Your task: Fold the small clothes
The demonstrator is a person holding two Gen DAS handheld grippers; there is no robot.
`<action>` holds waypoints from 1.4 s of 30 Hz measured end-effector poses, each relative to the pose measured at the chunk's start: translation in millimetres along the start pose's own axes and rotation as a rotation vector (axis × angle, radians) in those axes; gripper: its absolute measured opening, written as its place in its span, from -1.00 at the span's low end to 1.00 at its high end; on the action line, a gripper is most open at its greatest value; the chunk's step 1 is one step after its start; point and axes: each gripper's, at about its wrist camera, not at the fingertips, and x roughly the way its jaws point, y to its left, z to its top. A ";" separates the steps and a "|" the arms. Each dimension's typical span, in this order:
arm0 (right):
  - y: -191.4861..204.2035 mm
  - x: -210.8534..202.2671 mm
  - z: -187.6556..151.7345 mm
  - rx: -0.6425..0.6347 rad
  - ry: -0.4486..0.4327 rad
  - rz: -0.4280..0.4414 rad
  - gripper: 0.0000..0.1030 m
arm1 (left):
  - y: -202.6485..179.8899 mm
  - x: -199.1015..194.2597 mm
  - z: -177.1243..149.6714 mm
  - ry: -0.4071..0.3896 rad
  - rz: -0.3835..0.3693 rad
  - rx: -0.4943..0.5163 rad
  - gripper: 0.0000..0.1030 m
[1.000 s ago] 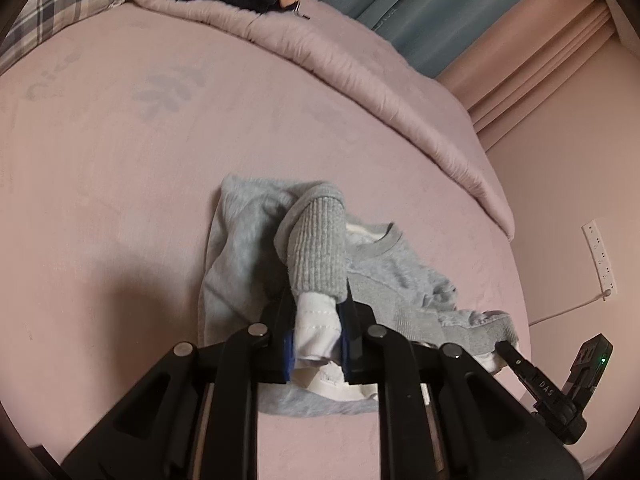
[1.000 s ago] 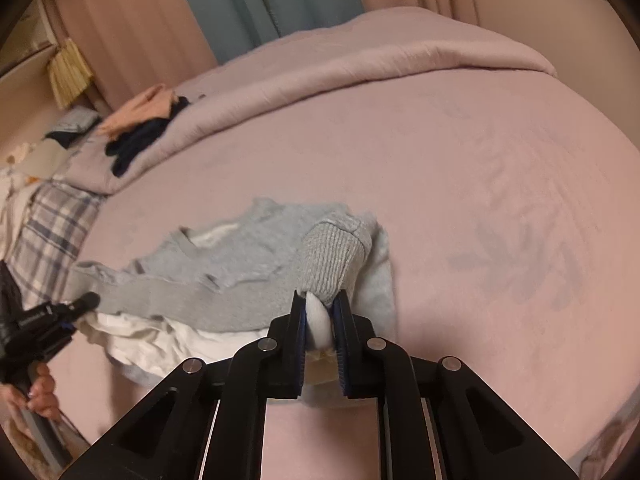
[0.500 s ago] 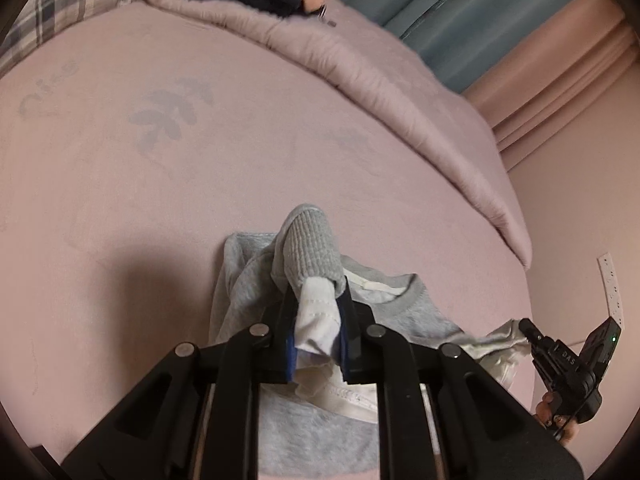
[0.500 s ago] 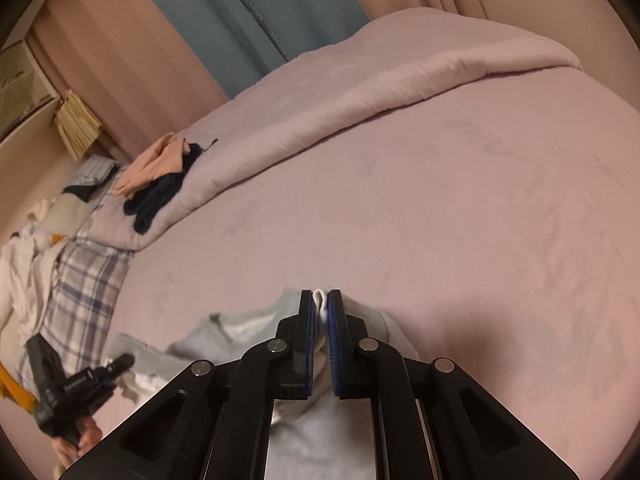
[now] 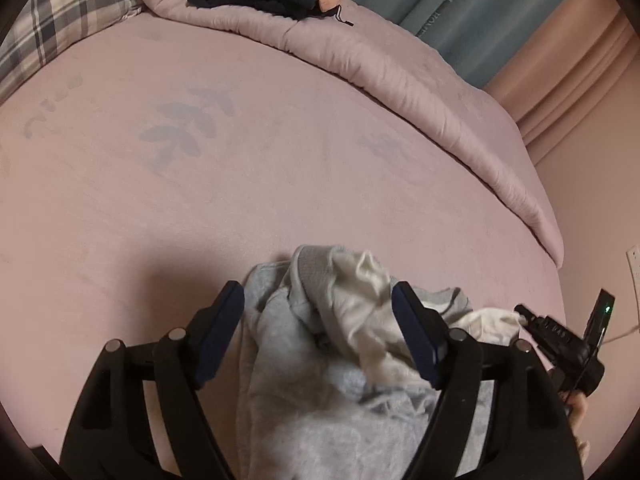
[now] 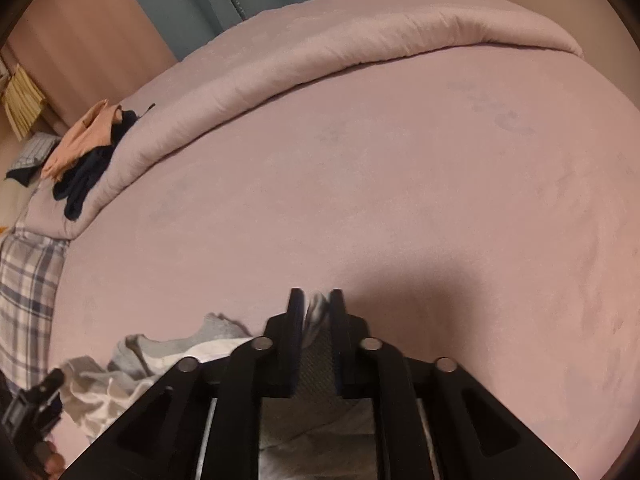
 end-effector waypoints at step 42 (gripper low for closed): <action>-60.3 -90.1 -88.4 0.068 -0.044 0.115 -0.89 | 30.6 1.6 -116.1 0.187 -0.072 -0.072 -0.63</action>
